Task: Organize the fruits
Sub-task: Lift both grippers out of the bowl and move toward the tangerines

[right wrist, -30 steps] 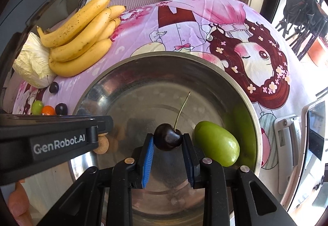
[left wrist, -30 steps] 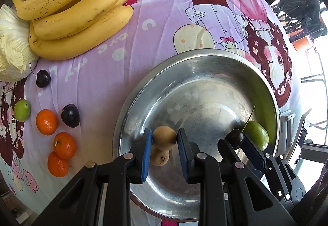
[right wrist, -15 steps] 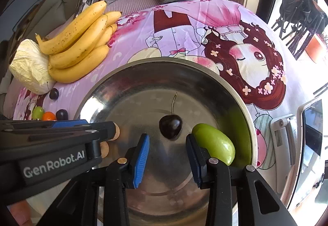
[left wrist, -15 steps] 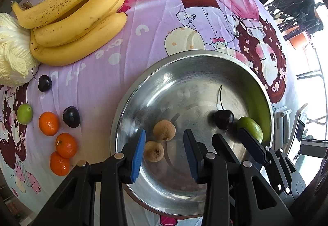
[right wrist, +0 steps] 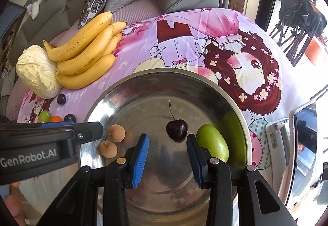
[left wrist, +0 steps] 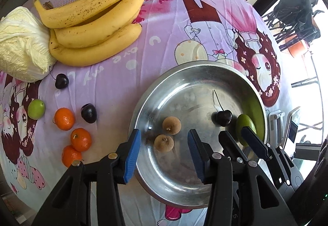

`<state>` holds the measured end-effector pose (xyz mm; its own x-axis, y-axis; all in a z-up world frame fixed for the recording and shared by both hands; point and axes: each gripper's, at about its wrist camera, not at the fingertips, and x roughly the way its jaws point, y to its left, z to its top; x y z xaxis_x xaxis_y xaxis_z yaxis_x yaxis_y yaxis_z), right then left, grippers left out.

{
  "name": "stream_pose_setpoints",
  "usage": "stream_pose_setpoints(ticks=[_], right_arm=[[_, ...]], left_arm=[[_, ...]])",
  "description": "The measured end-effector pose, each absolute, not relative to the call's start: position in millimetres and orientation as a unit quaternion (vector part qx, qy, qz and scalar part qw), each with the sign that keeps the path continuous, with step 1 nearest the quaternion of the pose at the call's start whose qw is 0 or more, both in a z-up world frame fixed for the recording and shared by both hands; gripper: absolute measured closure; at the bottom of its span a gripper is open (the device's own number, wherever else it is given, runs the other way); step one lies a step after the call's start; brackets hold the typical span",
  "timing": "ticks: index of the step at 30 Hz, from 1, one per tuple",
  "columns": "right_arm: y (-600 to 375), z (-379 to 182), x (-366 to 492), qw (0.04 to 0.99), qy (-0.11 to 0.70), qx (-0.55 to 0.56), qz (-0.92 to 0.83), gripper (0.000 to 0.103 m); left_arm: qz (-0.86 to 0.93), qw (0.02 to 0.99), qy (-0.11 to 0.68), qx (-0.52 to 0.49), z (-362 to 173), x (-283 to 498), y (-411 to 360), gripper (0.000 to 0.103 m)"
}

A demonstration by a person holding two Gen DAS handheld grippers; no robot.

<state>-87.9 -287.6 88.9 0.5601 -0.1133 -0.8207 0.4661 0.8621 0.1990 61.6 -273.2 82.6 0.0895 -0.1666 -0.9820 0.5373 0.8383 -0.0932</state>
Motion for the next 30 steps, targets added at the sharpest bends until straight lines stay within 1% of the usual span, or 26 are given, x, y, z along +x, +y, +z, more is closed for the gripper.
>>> stream_pose_setpoints(ticks=[13, 14, 15, 17, 19, 20, 21, 22, 23, 26, 28, 30], right_arm=[[-279, 87, -84, 0.86, 0.447, 0.189, -0.161, 0.061], [-278, 86, -84, 0.859, 0.448, 0.188, -0.16, 0.059], [-277, 86, -83, 0.859, 0.449, 0.186, -0.159, 0.055], [-274, 85, -81, 0.859, 0.451, 0.183, -0.156, 0.052], [-271, 85, -80, 0.861, 0.452, 0.18, -0.151, 0.051], [-270, 86, -80, 0.862, 0.451, 0.179, -0.148, 0.048], [-269, 86, -79, 0.863, 0.45, 0.179, -0.145, 0.041], [-268, 86, -78, 0.863, 0.45, 0.179, -0.143, 0.038], [-267, 86, -78, 0.864, 0.45, 0.176, -0.142, 0.034], [-263, 85, -76, 0.865, 0.451, 0.167, -0.141, 0.033], [-262, 85, -75, 0.865, 0.452, 0.167, -0.138, 0.031], [-261, 85, -74, 0.866, 0.453, 0.163, -0.137, 0.025]], left_arm=[[-0.207, 0.735, 0.632, 0.129, 86, 69, -237, 0.054], [-0.205, 0.735, 0.633, 0.13, 86, 70, -234, 0.053], [-0.203, 0.736, 0.633, 0.13, 86, 70, -231, 0.046], [-0.196, 0.737, 0.633, 0.13, 85, 71, -227, 0.037], [-0.193, 0.739, 0.632, 0.132, 85, 72, -223, 0.037], [-0.191, 0.739, 0.633, 0.131, 85, 72, -221, 0.037], [-0.188, 0.74, 0.632, 0.131, 86, 73, -219, 0.034], [-0.184, 0.742, 0.631, 0.132, 86, 73, -217, 0.032], [-0.182, 0.744, 0.629, 0.133, 86, 73, -216, 0.027], [-0.177, 0.747, 0.626, 0.137, 86, 73, -212, 0.024], [-0.173, 0.748, 0.627, 0.137, 86, 73, -209, 0.021], [-0.169, 0.748, 0.627, 0.138, 85, 74, -207, 0.019]])
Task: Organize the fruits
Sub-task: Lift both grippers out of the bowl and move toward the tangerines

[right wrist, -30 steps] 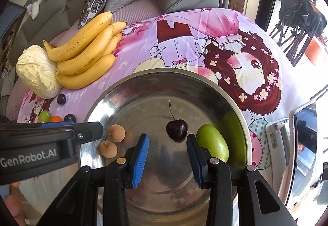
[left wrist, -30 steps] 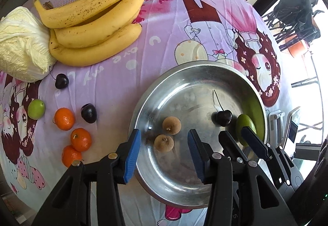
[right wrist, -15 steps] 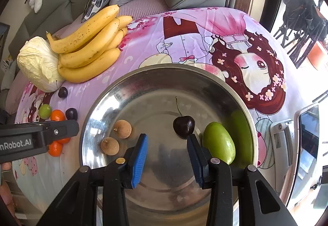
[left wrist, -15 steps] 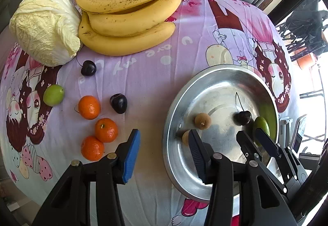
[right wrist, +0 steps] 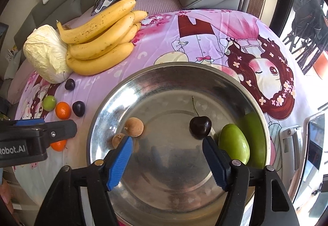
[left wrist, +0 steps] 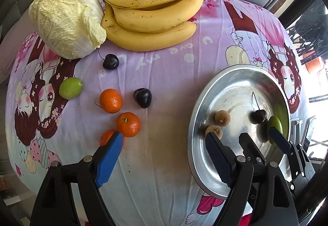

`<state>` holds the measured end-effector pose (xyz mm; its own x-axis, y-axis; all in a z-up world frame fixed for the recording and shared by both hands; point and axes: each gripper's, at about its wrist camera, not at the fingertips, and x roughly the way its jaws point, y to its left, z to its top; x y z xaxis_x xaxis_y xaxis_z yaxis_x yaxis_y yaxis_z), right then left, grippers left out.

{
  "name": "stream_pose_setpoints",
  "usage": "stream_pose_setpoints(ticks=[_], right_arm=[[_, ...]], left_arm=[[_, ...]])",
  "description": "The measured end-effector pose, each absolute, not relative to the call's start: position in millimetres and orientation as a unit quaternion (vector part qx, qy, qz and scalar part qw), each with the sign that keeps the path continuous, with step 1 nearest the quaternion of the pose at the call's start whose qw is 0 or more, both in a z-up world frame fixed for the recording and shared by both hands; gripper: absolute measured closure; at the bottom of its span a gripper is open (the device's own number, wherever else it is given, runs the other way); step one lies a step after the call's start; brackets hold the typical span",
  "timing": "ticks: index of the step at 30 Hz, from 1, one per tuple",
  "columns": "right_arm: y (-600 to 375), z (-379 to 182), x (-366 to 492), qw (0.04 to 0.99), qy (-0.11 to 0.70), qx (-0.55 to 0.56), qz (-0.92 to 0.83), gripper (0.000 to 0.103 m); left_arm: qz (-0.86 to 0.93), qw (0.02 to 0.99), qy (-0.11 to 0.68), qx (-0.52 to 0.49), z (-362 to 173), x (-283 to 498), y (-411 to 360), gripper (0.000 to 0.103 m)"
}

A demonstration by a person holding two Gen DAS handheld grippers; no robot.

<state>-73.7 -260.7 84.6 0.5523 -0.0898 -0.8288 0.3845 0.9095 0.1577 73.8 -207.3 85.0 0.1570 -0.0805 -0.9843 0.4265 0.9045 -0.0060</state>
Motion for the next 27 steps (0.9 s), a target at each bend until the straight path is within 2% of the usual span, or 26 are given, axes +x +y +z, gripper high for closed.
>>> stream_pose_setpoints(ticks=[9, 17, 21, 27], right_arm=[[-258, 84, -72, 0.867, 0.451, 0.164, -0.132, 0.013], [-257, 84, -72, 0.868, 0.45, 0.168, -0.126, 0.012], [-256, 84, -71, 0.868, 0.451, 0.168, -0.122, 0.003], [-252, 83, -69, 0.868, 0.453, 0.165, -0.117, 0.002]], left_arm=[[-0.159, 0.753, 0.624, 0.137, 82, 77, -200, 0.013], [-0.153, 0.756, 0.623, 0.134, 82, 78, -195, 0.009], [-0.15, 0.755, 0.623, 0.136, 81, 78, -193, 0.009], [-0.145, 0.757, 0.623, 0.136, 82, 79, -188, 0.009]])
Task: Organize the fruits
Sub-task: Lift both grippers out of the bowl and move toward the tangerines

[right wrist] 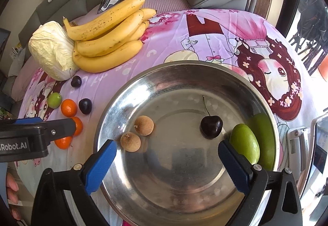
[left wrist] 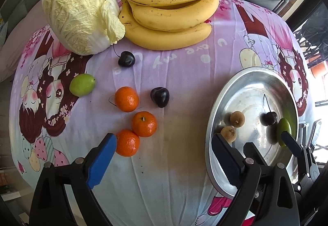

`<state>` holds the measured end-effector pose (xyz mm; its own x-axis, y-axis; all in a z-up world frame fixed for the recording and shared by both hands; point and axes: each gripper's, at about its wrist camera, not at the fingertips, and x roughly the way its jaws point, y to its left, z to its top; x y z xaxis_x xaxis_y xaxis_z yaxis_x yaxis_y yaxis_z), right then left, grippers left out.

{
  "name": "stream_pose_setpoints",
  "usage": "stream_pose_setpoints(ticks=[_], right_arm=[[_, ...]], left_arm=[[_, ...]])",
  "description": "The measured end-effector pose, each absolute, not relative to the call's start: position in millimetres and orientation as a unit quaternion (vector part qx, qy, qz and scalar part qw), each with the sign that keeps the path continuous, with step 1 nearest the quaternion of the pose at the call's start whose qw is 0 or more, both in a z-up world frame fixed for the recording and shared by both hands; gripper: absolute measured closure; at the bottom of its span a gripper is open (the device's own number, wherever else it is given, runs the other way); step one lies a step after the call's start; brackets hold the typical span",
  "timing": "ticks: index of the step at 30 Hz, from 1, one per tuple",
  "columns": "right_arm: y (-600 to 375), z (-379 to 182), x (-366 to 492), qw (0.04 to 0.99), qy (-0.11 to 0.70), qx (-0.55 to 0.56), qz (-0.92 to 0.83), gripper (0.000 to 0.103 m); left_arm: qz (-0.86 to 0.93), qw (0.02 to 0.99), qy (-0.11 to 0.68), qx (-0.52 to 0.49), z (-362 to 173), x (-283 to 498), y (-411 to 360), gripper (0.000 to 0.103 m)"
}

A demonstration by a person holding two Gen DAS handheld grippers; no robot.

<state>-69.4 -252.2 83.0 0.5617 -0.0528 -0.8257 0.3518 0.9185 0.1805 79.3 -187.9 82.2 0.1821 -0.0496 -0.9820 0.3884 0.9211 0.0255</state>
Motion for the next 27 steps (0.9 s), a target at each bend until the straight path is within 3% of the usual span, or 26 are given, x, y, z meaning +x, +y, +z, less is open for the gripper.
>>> stream_pose_setpoints(ticks=[27], right_arm=[[-198, 93, -52, 0.887, 0.44, 0.136, -0.041, 0.001]], left_arm=[[-0.119, 0.766, 0.623, 0.102, 88, 91, -127, 0.009]])
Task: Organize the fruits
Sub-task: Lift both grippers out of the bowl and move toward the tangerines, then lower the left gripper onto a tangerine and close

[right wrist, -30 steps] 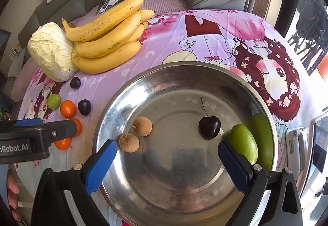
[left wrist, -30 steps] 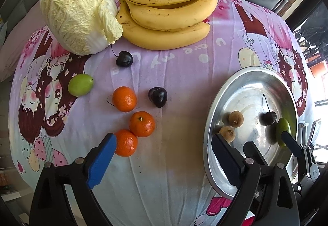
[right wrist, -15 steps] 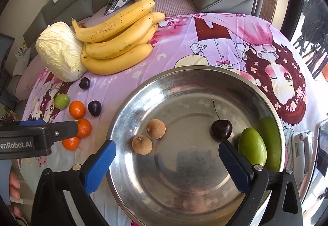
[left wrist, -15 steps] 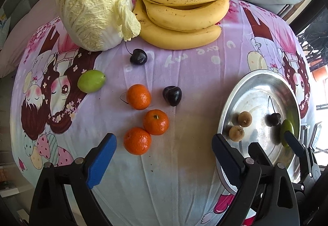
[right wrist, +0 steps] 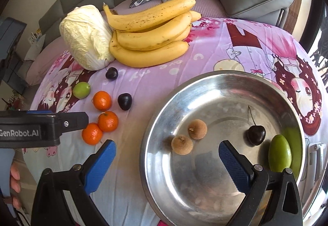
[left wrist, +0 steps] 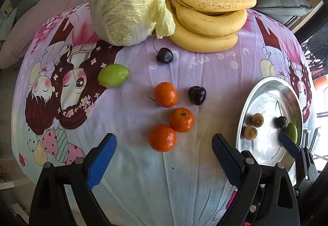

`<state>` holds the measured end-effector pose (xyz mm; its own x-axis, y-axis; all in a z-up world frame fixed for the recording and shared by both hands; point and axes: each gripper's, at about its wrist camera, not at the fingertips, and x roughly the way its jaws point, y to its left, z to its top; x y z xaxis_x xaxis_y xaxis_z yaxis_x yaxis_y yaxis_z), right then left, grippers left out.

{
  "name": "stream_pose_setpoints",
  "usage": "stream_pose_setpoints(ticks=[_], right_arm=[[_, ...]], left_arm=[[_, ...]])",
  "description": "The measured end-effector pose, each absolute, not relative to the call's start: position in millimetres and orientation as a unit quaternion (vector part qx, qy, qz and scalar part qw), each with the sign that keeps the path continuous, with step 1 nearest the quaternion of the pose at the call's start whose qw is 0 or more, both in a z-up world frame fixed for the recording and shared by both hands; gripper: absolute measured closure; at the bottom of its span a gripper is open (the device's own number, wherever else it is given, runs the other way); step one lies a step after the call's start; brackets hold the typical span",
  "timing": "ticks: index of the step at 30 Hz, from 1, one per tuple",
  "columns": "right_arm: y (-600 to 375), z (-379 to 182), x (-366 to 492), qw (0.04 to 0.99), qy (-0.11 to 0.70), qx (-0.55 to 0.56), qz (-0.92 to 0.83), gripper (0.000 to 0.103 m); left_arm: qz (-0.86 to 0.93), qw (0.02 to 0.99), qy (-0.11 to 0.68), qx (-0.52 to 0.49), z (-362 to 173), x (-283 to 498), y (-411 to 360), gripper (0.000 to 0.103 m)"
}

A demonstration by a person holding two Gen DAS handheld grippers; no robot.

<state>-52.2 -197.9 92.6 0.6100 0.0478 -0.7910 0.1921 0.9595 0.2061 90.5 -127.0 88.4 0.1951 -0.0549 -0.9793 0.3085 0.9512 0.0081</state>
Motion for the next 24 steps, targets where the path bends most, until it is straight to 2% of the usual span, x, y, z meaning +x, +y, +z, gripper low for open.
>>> stream_pose_setpoints(ticks=[20, 22, 24], right_arm=[[-148, 89, -25, 0.891, 0.439, 0.114, 0.031, 0.002], [-143, 87, -23, 0.891, 0.44, 0.108, 0.032, 0.003], [-139, 85, -20, 0.891, 0.44, 0.104, 0.036, 0.014]], left_arm=[[-0.117, 0.767, 0.629, 0.051, 69, 111, -56, 0.009], [-0.122, 0.76, 0.637, 0.042, 64, 111, -53, 0.009], [-0.127, 0.755, 0.643, 0.039, 59, 113, -51, 0.009]])
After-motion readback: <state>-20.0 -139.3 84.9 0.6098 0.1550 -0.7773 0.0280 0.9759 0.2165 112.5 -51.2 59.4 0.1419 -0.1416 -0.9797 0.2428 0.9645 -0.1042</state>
